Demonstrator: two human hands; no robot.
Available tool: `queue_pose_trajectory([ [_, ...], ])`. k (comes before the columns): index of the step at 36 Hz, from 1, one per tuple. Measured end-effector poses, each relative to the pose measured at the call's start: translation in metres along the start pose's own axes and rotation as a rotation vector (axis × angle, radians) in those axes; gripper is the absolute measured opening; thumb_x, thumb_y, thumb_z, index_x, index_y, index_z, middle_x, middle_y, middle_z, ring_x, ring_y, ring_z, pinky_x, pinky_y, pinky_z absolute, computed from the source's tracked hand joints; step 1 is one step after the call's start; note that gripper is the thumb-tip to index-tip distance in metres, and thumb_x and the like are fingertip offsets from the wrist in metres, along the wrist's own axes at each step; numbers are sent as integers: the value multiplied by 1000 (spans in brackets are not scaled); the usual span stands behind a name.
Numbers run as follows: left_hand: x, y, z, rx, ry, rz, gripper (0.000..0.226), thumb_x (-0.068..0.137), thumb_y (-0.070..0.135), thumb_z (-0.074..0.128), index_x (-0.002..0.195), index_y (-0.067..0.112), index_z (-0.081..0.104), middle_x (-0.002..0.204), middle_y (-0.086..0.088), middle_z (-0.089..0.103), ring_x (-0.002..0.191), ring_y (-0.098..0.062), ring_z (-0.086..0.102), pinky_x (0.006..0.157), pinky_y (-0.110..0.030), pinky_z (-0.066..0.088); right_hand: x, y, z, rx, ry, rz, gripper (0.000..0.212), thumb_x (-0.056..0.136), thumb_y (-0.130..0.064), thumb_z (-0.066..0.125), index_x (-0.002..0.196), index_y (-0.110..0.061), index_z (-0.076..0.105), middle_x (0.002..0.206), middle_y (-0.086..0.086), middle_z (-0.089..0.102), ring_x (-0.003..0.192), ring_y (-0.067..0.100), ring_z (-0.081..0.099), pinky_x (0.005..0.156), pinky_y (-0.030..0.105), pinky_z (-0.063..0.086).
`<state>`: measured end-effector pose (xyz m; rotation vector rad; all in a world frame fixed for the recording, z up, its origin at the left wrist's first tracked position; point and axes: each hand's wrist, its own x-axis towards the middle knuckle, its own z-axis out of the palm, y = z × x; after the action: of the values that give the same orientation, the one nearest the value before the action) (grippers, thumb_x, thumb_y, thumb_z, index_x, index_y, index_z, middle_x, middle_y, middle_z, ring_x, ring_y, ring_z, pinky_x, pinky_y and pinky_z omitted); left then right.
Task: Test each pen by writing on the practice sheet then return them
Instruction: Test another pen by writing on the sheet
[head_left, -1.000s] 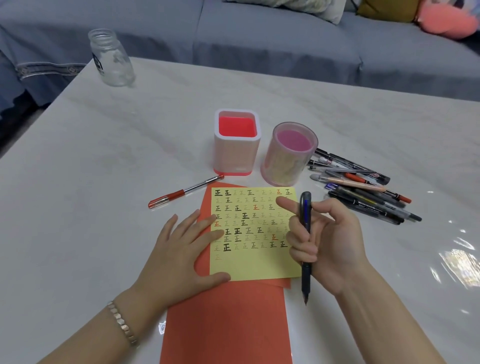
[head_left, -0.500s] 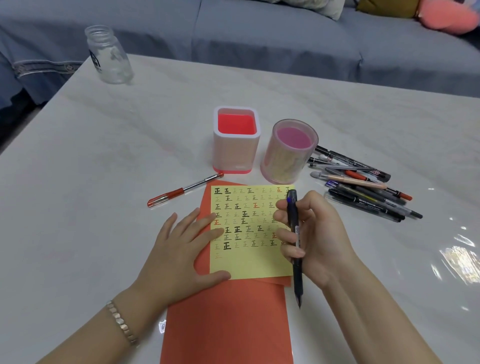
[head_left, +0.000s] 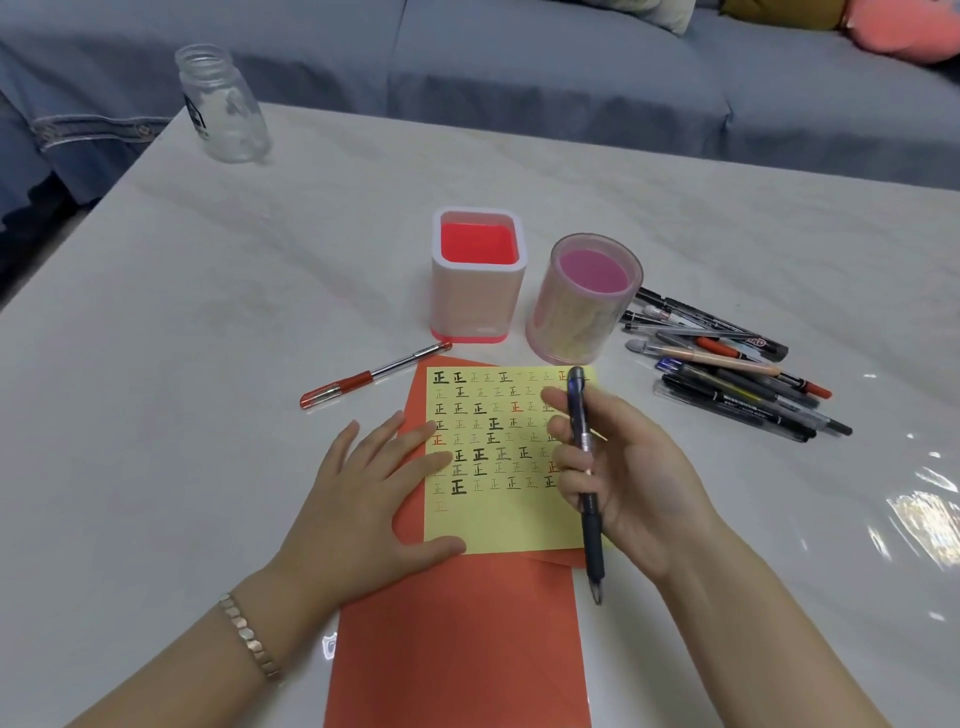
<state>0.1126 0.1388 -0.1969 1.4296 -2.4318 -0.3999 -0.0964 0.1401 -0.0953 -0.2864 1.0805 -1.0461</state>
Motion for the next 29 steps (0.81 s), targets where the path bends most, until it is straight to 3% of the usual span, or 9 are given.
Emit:
queue_pose_trajectory([
  [5, -1, 1, -2, -65, -8, -12, 82, 69, 81, 40, 134, 31, 35, 143, 4, 42, 137, -12, 23, 111, -40, 7, 2, 5, -10, -860, 116, -309, 27, 86, 3, 51, 89, -18, 68, 63, 3, 50, 52, 7, 44, 52, 13, 38],
  [8, 2, 7, -10, -146, 72, 11, 76, 83, 74, 28, 141, 26, 25, 146, 2, 36, 138, -8, 19, 112, -38, 5, 2, -1, -15, -1056, 128, -394, 27, 82, -5, 64, 101, -23, 70, 69, 0, 61, 60, 7, 53, 67, 17, 42],
  [12, 26, 34, -30, -88, 177, 184, 63, 91, 55, 33, 140, 15, 29, 140, 5, 36, 130, -9, 30, 110, -27, 15, -2, -7, -18, -1242, 101, -498, 24, 72, -14, 77, 90, -30, 71, 70, -18, 63, 70, -3, 58, 64, 5, 41],
  [14, 41, 51, -36, -12, 199, 291, 54, 87, 44, 42, 131, 12, 41, 125, 2, 51, 113, -13, 45, 100, -22, 26, -6, -8, -17, -1289, 37, -594, 32, 70, -13, 79, 78, -40, 64, 70, -21, 63, 79, -4, 58, 67, 4, 41],
  [17, 55, 66, -36, 132, 163, 347, 32, 85, 38, 47, 106, 21, 64, 73, 10, 64, 65, -8, 57, 59, -18, 35, -13, -11, -19, -1334, -77, -670, 36, 72, -14, 78, 71, -41, 54, 70, -23, 64, 83, -4, 61, 71, 9, 46],
  [20, 61, 70, -31, 181, 165, 273, 17, 83, 33, 57, 91, 26, 69, 64, 13, 57, 52, -5, 53, 50, -20, 28, -14, -26, -32, -1481, -23, -816, 16, 77, -16, 74, 84, -26, 63, 86, -15, 63, 95, 4, 53, 76, 14, 44],
  [23, 64, 72, -39, 83, 97, 16, 21, 95, 26, 51, 114, 25, 58, 100, 11, 61, 86, -10, 59, 68, -20, 39, 0, -50, -62, -1613, 250, -1062, 12, 76, -7, 71, 87, -12, 68, 87, -2, 64, 88, 12, 54, 72, 17, 36],
  [25, 59, 64, -38, -11, 145, -154, 27, 99, 29, 37, 123, 28, 49, 115, 11, 57, 102, -14, 54, 79, -26, 37, 16, -65, -84, -1665, 432, -970, 17, 78, 1, 67, 91, -9, 71, 87, 5, 66, 89, 25, 58, 71, 23, 34],
  [29, 48, 40, -43, -106, 268, -327, 20, 96, 26, 44, 109, 23, 57, 102, 5, 63, 91, -19, 57, 67, -31, 37, 48, -76, -115, -1842, 507, -729, 24, 85, -4, 58, 106, -10, 68, 103, 13, 62, 98, 35, 55, 73, 35, 42],
])
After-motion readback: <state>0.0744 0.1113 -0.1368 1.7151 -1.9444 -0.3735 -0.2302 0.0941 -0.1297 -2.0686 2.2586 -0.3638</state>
